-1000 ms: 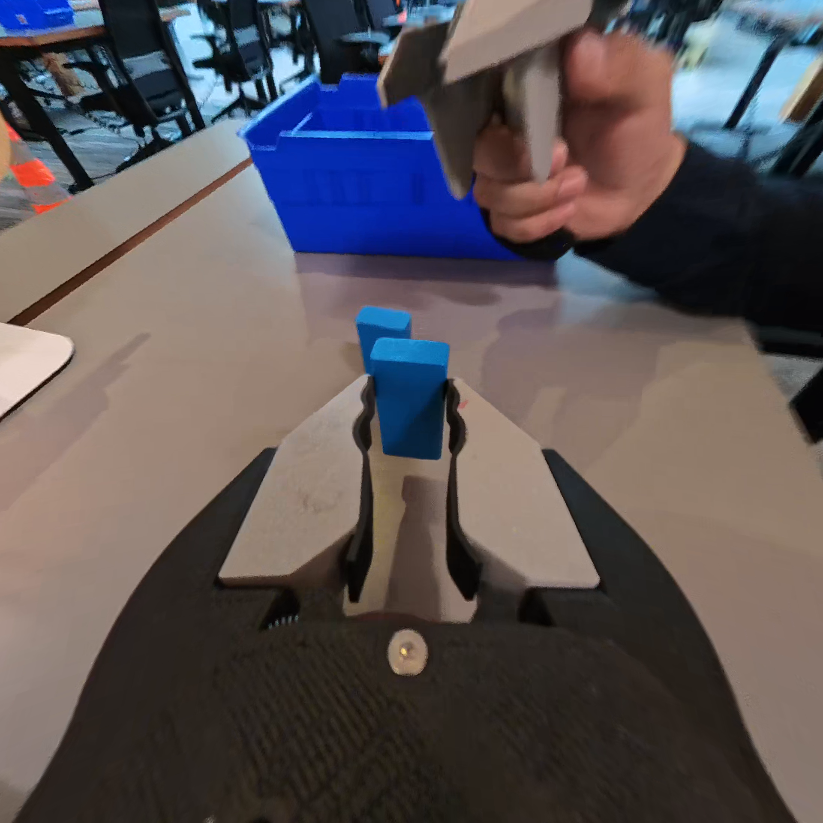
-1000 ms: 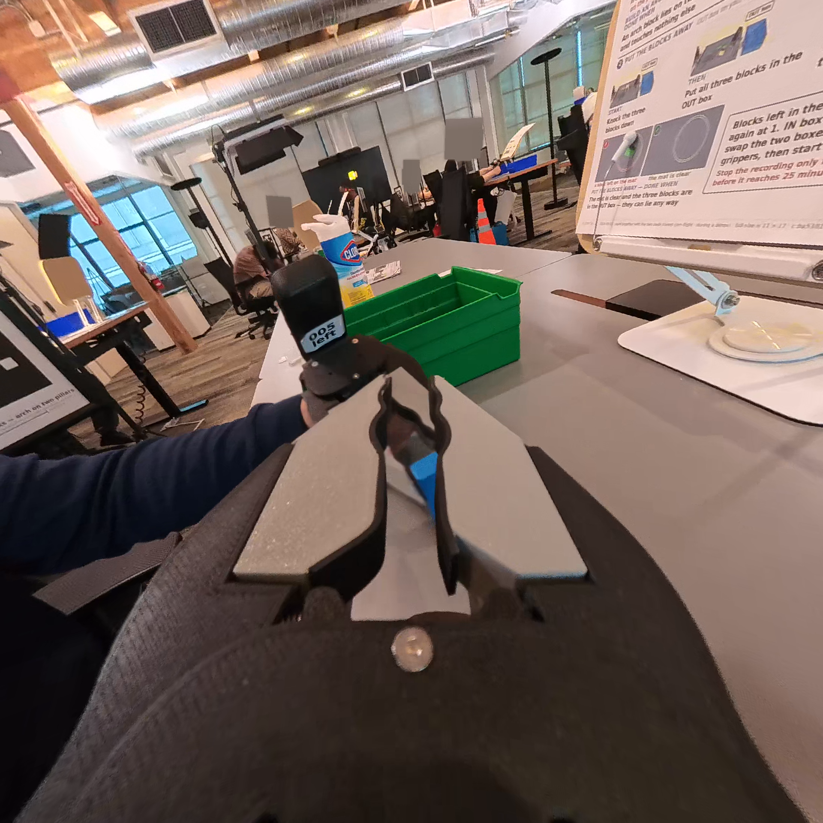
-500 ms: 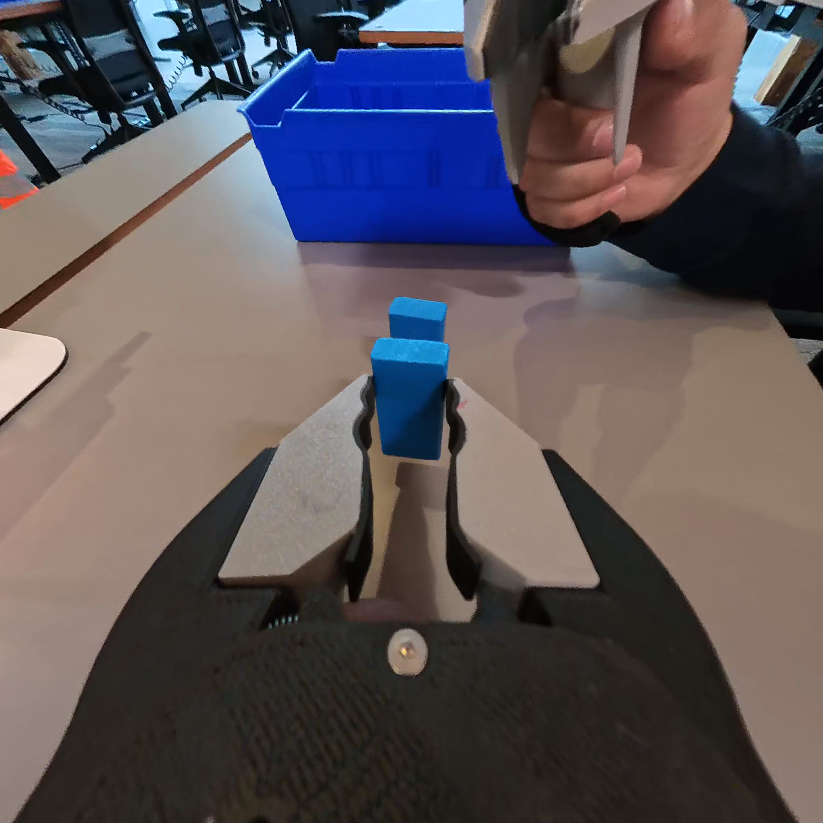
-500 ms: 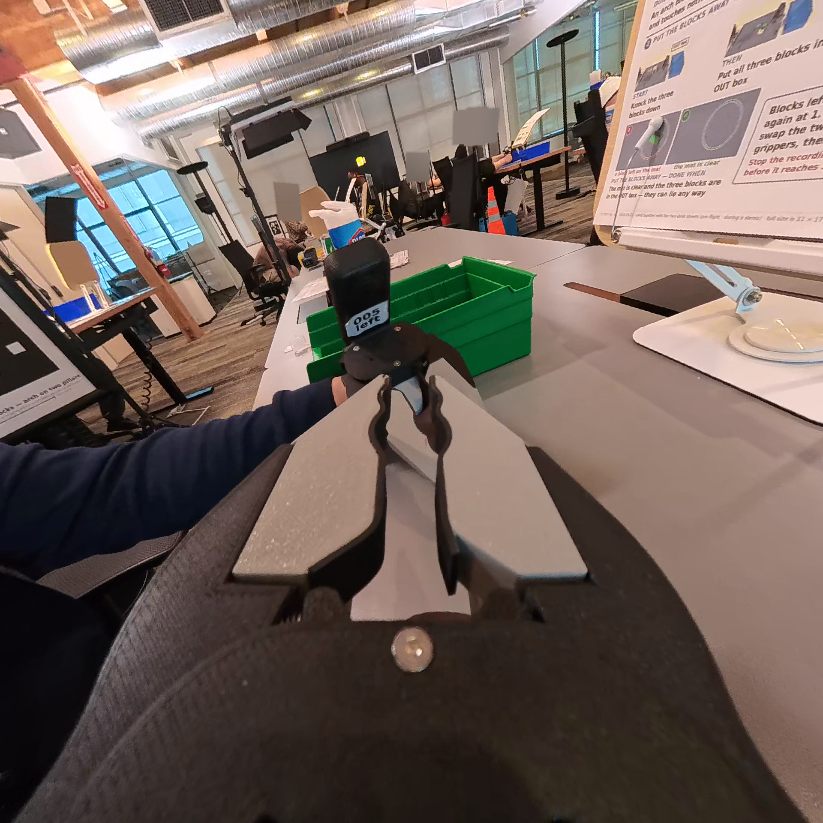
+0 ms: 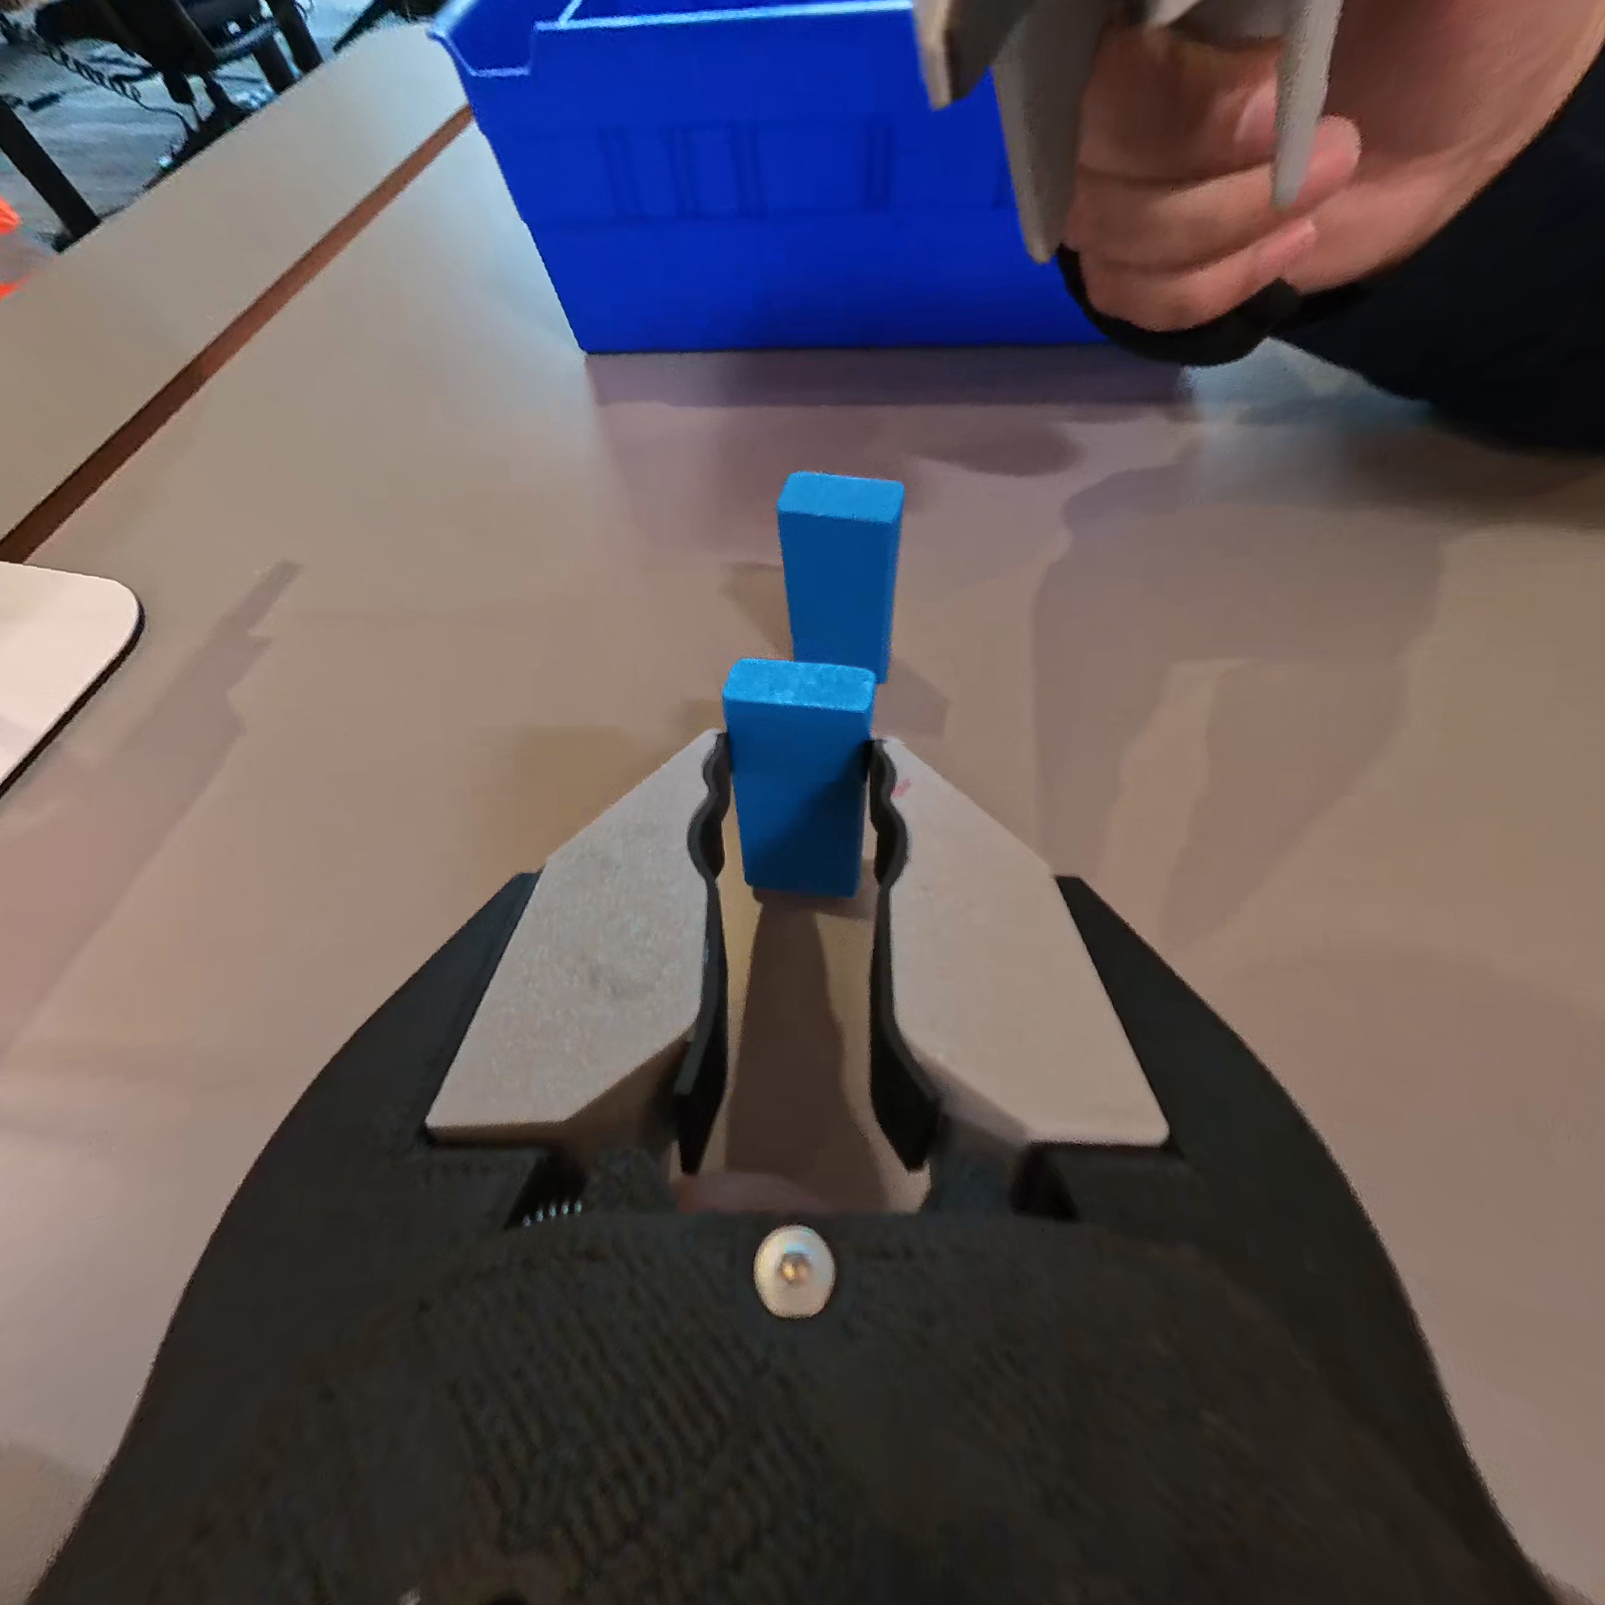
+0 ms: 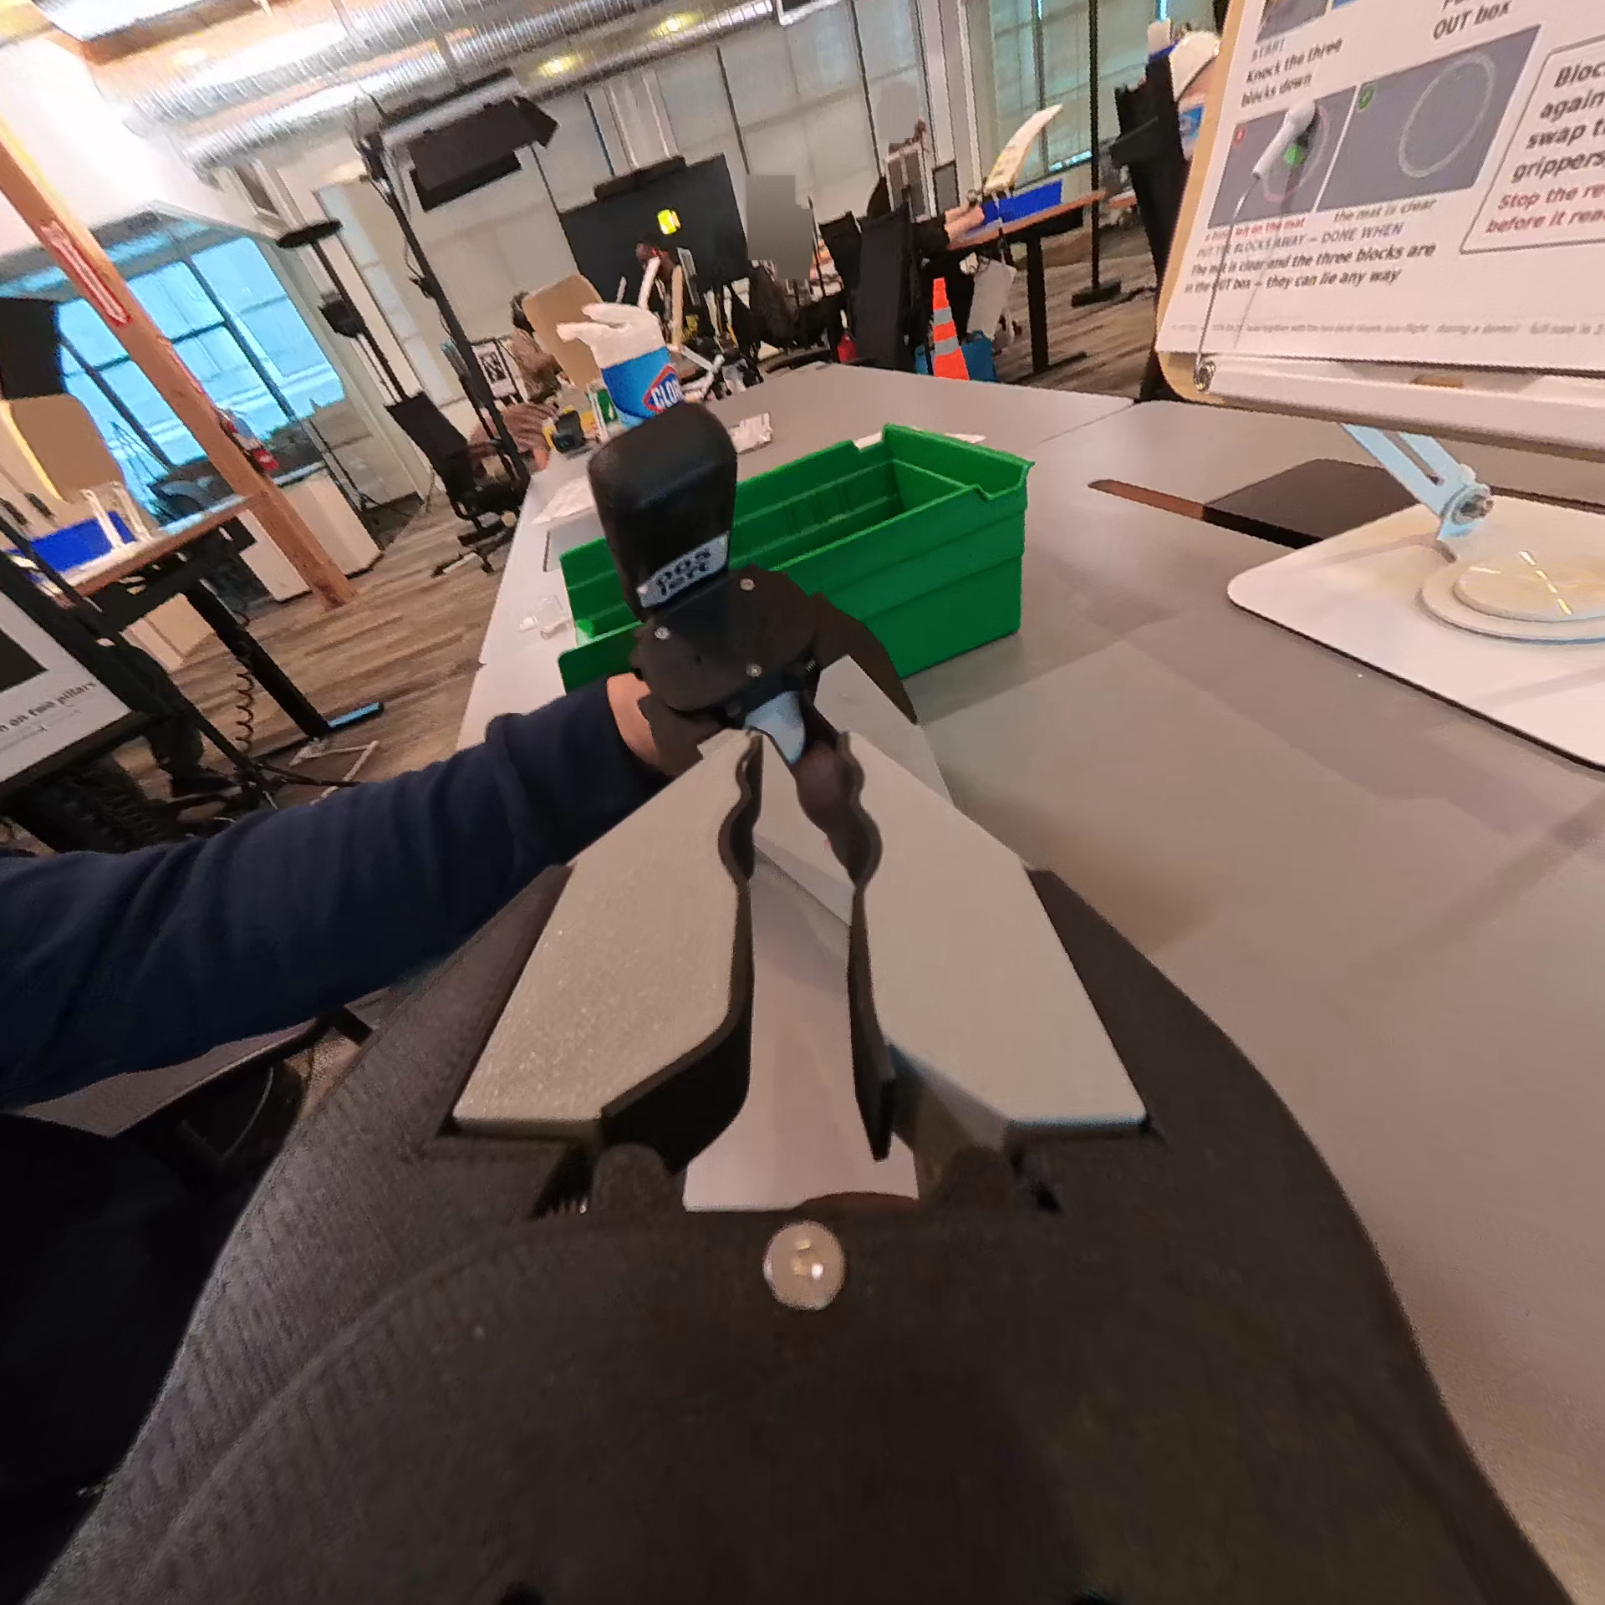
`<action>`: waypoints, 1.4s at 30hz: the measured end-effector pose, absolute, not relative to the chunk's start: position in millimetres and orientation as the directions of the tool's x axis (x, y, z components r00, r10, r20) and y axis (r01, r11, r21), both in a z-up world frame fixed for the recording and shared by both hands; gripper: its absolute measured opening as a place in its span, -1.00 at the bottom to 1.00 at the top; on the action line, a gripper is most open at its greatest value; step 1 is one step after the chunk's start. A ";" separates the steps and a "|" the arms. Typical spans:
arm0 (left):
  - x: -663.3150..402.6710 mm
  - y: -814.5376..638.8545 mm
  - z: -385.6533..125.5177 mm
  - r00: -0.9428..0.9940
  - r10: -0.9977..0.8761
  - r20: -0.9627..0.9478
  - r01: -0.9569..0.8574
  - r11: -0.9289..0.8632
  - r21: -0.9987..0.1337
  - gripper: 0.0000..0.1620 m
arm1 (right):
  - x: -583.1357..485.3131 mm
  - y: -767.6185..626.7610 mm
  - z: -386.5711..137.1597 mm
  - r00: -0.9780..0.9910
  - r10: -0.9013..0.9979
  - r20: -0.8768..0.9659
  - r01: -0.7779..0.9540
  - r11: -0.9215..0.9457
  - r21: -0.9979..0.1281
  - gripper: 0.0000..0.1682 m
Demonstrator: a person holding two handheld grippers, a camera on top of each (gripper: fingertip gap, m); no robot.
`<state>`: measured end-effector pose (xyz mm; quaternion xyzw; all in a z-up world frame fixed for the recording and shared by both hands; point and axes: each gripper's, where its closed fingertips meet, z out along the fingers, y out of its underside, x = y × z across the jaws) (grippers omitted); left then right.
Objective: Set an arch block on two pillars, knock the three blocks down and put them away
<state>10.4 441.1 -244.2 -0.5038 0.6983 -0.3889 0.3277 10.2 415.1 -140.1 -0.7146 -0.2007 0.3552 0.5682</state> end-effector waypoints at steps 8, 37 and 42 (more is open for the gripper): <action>10.6 441.8 -242.8 -0.271 -0.960 -0.075 -0.438 0.192 -0.878 -0.64 | 10.9 424.1 -163.8 0.736 0.638 -0.228 -0.012 -0.324 -0.946 -0.84; 11.9 441.4 -243.8 -0.252 -0.963 -0.101 -0.441 0.207 -0.873 -0.64 | 9.8 435.7 -200.4 0.838 0.544 0.039 0.267 -0.346 -0.899 -0.95; 10.9 445.1 -242.7 -0.232 -0.968 -0.092 -0.441 0.189 -0.878 -0.61 | 12.6 435.9 -197.3 0.842 0.540 0.014 0.238 -0.347 -0.907 -0.94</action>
